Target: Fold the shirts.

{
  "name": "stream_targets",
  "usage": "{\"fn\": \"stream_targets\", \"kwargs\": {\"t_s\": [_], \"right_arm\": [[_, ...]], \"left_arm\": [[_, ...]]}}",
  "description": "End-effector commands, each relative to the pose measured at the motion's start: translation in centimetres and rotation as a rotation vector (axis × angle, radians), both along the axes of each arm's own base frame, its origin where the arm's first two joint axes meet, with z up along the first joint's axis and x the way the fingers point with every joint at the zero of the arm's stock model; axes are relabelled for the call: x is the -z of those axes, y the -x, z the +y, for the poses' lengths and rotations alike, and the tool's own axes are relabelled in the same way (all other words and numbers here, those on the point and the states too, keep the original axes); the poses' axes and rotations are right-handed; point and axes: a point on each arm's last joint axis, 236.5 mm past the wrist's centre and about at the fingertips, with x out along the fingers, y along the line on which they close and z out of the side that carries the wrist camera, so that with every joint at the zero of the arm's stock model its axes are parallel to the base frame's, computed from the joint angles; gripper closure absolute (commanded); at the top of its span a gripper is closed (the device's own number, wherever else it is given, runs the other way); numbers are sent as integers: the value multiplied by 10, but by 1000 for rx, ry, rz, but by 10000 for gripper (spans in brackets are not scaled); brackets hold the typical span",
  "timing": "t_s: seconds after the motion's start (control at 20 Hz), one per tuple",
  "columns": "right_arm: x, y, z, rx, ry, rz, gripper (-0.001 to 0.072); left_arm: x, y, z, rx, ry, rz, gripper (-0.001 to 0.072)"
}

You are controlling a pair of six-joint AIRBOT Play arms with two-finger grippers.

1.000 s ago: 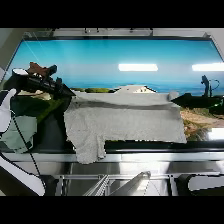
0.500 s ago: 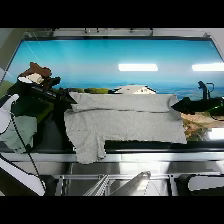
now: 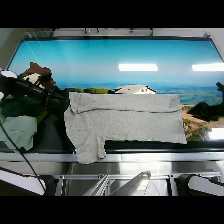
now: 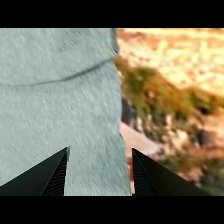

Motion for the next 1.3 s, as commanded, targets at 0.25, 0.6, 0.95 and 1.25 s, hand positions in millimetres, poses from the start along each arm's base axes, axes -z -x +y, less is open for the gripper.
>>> {"fn": "stream_targets", "kwargs": {"t_s": [0.25,0.6,0.95,1.25], "right_arm": [[51,94,21,121,-163,242,250],[75,81,62,50,-314,272,371],[63,48,80,10,-378,145,695],[56,37,78,23,-389,114,694]], "left_arm": [[1,72,56,-335,-58,-87,36],[20,114,48,-463,-23,28,36],[69,149,40,-473,-111,157,36],[97,153,14,-379,-155,210,124]]}}
